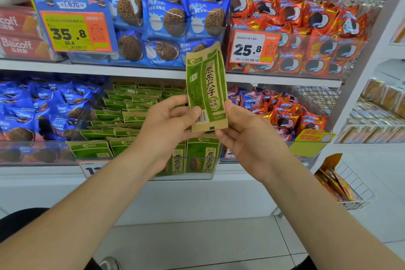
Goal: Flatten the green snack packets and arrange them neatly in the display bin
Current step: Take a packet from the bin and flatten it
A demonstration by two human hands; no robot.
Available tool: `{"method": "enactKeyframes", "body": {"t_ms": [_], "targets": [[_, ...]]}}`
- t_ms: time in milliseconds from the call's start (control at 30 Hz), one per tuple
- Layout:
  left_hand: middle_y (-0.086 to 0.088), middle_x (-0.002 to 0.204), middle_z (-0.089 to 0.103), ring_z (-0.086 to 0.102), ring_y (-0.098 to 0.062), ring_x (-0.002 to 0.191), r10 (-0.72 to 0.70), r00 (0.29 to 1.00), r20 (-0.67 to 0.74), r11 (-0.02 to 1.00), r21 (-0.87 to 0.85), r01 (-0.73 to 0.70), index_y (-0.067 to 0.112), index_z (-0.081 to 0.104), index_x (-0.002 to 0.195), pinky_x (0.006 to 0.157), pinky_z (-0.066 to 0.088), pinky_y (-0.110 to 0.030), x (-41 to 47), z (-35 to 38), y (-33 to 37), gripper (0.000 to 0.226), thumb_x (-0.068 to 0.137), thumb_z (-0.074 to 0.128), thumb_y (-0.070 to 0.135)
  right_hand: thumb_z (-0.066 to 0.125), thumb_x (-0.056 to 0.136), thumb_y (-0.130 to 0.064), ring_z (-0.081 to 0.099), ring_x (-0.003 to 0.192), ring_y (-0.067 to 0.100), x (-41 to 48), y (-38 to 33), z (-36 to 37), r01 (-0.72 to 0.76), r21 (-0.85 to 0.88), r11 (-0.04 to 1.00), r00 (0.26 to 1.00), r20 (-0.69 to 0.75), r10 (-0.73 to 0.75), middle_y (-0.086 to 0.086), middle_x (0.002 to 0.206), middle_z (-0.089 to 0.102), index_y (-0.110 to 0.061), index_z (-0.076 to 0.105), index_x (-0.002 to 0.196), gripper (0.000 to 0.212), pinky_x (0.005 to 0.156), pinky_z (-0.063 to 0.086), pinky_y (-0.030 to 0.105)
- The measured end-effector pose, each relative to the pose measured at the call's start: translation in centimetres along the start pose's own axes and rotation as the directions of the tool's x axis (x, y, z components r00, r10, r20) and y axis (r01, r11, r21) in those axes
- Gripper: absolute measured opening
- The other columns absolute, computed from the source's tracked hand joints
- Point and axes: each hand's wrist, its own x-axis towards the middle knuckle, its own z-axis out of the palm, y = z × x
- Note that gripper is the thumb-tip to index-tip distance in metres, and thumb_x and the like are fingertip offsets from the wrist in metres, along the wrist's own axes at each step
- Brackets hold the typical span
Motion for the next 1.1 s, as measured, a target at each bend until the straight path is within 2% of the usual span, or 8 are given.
{"method": "enactKeyframes", "body": {"t_ms": [133,233,400,633,800,900,1000,1100], "targets": [[0.006,0.114,0.080,0.076,-0.011,0.107,0.146,0.988,0.049,0.948,0.279,-0.154,0.042,0.056,0.141,0.091,0.063,-0.042,-0.2,0.4,0.3,0.045,0.102,0.070,0.025,0.062,0.105,-0.014,0.079,0.102,0.025,-0.1,0.2,-0.1,0.101,-0.122,0.987,0.994,-0.024,-0.104,0.012,0.109,0.081,-0.006,0.077,0.115,0.020,0.080,0.064,0.029],[0.009,0.119,0.077,0.073,-0.010,0.114,0.080,0.979,0.187,0.930,0.339,-0.141,0.054,0.057,0.133,0.099,0.060,-0.041,-0.5,0.6,0.7,0.050,0.092,0.081,0.038,0.066,0.101,-0.005,0.080,0.087,0.024,-0.3,0.4,0.3,0.260,-0.230,0.938,0.958,-0.064,-0.281,0.014,0.096,0.082,0.000,0.078,0.107,0.014,0.072,0.065,0.030],[-0.006,0.123,0.078,0.075,-0.024,0.116,-0.063,0.958,0.280,0.980,0.200,0.006,0.030,0.049,0.154,0.108,0.054,-0.049,0.1,-0.3,1.2,0.070,0.093,0.079,0.016,0.066,0.102,-0.007,0.079,0.083,0.025,-0.2,0.1,0.3,0.320,-0.271,0.908,0.931,-0.088,-0.354,0.015,0.094,0.081,0.001,0.078,0.108,0.015,0.071,0.064,0.032],[-0.009,0.121,0.078,0.076,-0.025,0.113,-0.102,0.950,0.295,0.972,0.231,0.032,0.031,0.053,0.146,0.103,0.058,-0.046,0.2,-1.0,1.7,0.068,0.087,0.082,0.012,0.067,0.102,-0.008,0.079,0.083,0.028,-0.1,-0.4,-0.3,0.237,-0.327,0.915,0.966,-0.018,-0.256,0.016,0.094,0.081,0.002,0.076,0.108,0.015,0.071,0.065,0.035],[-0.010,0.118,0.078,0.078,-0.026,0.104,0.013,0.998,0.066,0.983,0.181,-0.024,0.021,0.063,0.132,0.099,0.060,-0.055,0.5,-0.7,1.2,0.059,0.083,0.086,0.044,0.068,0.101,-0.006,0.075,0.071,0.019,-0.3,-0.9,-0.7,0.147,-0.507,0.849,0.984,0.162,-0.074,0.012,0.086,0.080,-0.002,0.075,0.100,0.008,0.062,0.062,0.029],[-0.007,0.114,0.078,0.078,-0.023,0.101,0.060,0.998,0.036,0.980,0.190,-0.066,0.022,0.065,0.131,0.095,0.062,-0.055,0.2,-0.2,1.1,0.059,0.082,0.082,0.052,0.067,0.101,-0.005,0.074,0.070,0.022,-0.4,-1.4,-0.5,0.114,-0.507,0.854,0.982,0.186,-0.020,0.016,0.088,0.080,-0.002,0.074,0.098,0.008,0.062,0.061,0.031],[0.001,0.123,0.075,0.076,-0.016,0.108,0.078,0.988,0.135,0.960,0.257,-0.111,0.030,0.061,0.135,0.094,0.063,-0.047,-0.3,0.2,1.2,0.057,0.084,0.076,0.051,0.064,0.101,-0.010,0.074,0.069,0.027,-0.4,-1.7,-0.4,0.105,-0.435,0.894,0.993,0.100,-0.068,0.020,0.086,0.078,0.000,0.073,0.095,0.015,0.064,0.060,0.035],[0.011,0.126,0.071,0.073,-0.003,0.106,0.060,0.975,0.212,0.935,0.329,-0.129,0.037,0.058,0.138,0.080,0.065,-0.032,-0.5,0.5,1.1,0.050,0.091,0.077,0.039,0.065,0.104,-0.025,0.076,0.072,0.028,0.0,-1.2,-0.2,0.250,-0.362,0.898,0.953,-0.072,-0.295,0.015,0.084,0.078,0.001,0.073,0.103,0.028,0.061,0.063,0.038]]}}
